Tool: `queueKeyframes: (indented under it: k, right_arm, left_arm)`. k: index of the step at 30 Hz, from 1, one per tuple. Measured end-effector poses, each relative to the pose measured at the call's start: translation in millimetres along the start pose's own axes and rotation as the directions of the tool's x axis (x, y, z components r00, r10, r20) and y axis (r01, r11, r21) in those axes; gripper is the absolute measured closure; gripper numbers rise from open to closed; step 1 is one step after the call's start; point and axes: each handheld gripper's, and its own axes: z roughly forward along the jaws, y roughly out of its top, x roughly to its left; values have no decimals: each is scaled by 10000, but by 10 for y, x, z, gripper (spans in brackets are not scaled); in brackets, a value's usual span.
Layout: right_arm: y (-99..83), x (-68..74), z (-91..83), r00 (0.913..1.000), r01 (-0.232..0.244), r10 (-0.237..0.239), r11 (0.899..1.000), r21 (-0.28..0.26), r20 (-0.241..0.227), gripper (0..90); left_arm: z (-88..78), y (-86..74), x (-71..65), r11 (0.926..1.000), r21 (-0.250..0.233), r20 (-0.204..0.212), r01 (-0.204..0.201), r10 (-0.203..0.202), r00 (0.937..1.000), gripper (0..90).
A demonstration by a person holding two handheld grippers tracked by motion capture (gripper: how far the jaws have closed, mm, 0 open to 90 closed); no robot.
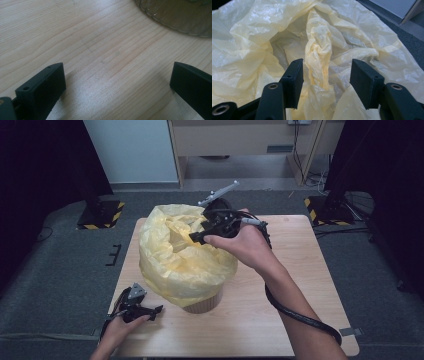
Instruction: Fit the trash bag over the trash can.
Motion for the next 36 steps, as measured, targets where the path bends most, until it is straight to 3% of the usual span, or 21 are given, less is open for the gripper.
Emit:
queueKeyframes:
  k: [3,9,14,23,28,31,36]
  right_arm:
    - [-17,-49,-54,9998,-207,207,9997,-159,12,452]
    - [-92,-191,-180,9978,-657,658,9965,-521,-10,580]
    - [-150,-278,-253,9943,-1019,990,9919,-755,-402,673]
    - [-149,-173,-113,9946,-764,732,9962,-426,-732,682]
    - [-108,-104,-30,9954,-595,566,9976,-356,-777,643]
    - [-85,-100,-57,9940,-731,683,9958,-552,-857,609]
    - [-76,-150,-157,9951,-831,779,9928,-863,-612,580]
  left_arm:
    - [0,0,0,10000,-2,-1,2,-2,10000,0]
    - [1,-1,0,10000,-11,-8,-1,1,10000,0]
    - [1,-1,0,10000,-12,-9,1,-1,10000,0]
    - [1,0,-1,10000,-13,-13,9,-9,10000,0]
    - [1,0,-1,10000,-11,-10,6,-6,10000,0]
    - [1,0,-1,10000,-14,-13,7,-7,10000,0]
    - [1,-1,-1,10000,-13,-11,9,-9,10000,0]
